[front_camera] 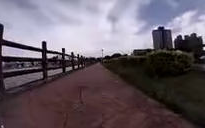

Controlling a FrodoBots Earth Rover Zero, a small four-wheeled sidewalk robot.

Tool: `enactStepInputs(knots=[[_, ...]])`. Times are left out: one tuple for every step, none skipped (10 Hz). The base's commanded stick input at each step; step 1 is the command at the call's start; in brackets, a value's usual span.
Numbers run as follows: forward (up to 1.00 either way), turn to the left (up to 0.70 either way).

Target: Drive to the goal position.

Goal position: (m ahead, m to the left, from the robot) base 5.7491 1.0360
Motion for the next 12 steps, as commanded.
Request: enactStepInputs(knots=[[0.70,0.11],[0.70,0.00],[0.70,-0.24],[0.70,0.11],[0.70,0.11],[0.70,0.11],[0.70,0.11],[0.70,0.11],[0.70,0.11],[0.70,0.11],[0.70,0.11],[0.70,0.11]])
